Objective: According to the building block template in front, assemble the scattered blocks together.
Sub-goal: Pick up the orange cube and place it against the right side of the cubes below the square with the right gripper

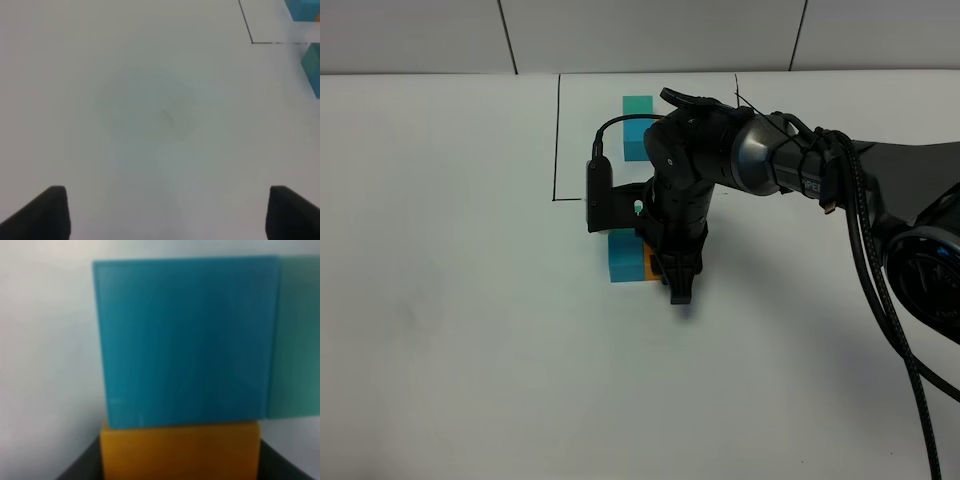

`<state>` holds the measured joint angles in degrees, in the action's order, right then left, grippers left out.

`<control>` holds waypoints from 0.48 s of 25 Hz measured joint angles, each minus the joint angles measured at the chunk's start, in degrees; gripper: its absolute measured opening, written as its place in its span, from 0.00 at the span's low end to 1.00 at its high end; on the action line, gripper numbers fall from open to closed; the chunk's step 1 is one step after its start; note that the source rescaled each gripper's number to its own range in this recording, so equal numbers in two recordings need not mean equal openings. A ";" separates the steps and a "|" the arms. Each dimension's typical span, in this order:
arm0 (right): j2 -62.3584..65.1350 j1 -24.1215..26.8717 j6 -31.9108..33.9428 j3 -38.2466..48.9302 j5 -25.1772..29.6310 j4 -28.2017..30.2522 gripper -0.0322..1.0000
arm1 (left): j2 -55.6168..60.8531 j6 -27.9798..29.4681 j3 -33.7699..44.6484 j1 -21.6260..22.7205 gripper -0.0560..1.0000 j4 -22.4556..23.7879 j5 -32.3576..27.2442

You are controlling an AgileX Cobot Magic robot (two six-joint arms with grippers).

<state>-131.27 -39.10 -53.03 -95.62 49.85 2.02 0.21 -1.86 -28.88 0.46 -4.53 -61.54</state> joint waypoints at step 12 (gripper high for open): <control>0.00 0.00 1.64 0.00 -0.34 -0.69 0.06 | 0.00 -0.05 0.00 0.00 0.68 0.00 0.00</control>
<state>-131.27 -39.10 -51.39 -95.62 49.50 1.33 0.21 -1.92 -28.88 0.46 -4.53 -61.54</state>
